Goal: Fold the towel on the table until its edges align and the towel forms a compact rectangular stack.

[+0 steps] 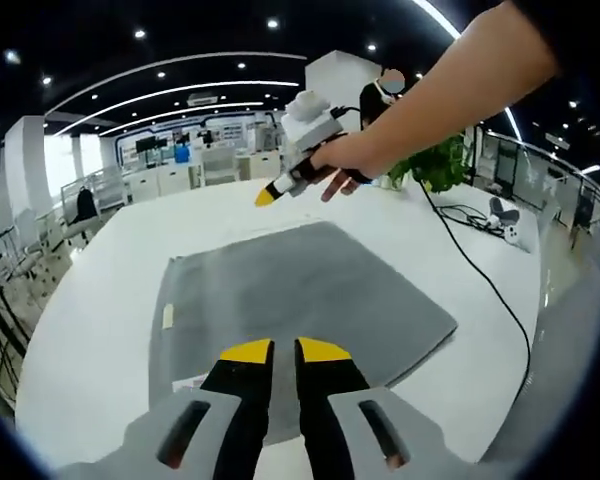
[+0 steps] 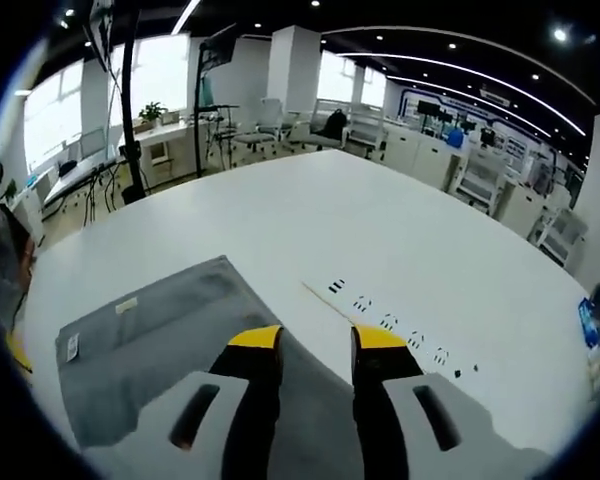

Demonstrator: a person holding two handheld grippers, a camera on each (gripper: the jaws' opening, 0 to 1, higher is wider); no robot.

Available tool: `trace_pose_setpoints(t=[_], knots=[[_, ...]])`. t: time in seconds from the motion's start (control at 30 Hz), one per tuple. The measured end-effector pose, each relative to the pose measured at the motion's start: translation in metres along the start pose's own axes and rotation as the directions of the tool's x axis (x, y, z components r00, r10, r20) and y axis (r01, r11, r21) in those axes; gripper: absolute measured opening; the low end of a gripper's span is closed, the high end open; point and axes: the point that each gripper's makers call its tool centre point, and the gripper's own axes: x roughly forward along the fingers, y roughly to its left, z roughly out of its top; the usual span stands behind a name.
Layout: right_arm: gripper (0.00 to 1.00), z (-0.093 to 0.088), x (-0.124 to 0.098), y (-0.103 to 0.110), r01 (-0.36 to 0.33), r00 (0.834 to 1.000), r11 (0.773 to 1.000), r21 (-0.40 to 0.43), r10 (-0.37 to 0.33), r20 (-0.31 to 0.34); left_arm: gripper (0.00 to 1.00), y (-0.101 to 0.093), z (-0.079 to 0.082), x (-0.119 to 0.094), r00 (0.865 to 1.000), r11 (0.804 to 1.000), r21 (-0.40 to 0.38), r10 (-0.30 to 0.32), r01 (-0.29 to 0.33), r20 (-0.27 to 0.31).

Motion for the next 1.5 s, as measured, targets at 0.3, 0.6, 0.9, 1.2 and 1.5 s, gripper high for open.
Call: trace_pose_setpoints(t=[0.3,0.6,0.9,1.2,1.5], knots=[[0.32,-0.016,-0.023,-0.029,0.04,0.999,0.999,0.029,-0.04,-0.001,0.13,-0.035,0.024,0.009,0.998,0.996,0.062,-0.068,0.067,0.013],[0.43,-0.032,-0.038,-0.046,0.053,0.999,0.997,0.055,-0.053,0.002,0.21,-0.065,0.034,0.015,0.993,0.989,0.091,-0.118,0.118,0.003],[0.58,-0.048,-0.056,-0.069,0.098,0.995,0.987,0.129,-0.101,0.016,0.42,-0.091,0.04,0.021,0.992,0.978,0.171,-0.122,0.117,0.023],[0.79,-0.064,-0.071,-0.083,0.097,0.994,0.981,0.169,-0.105,0.04,0.73,-0.108,0.043,0.028,0.993,0.976,0.188,-0.112,0.106,0.022],[0.83,-0.079,-0.073,-0.09,0.094,0.994,0.976,0.198,-0.103,0.031,0.81,-0.122,0.039,0.039,0.992,0.977,0.171,-0.129,0.13,-0.012]])
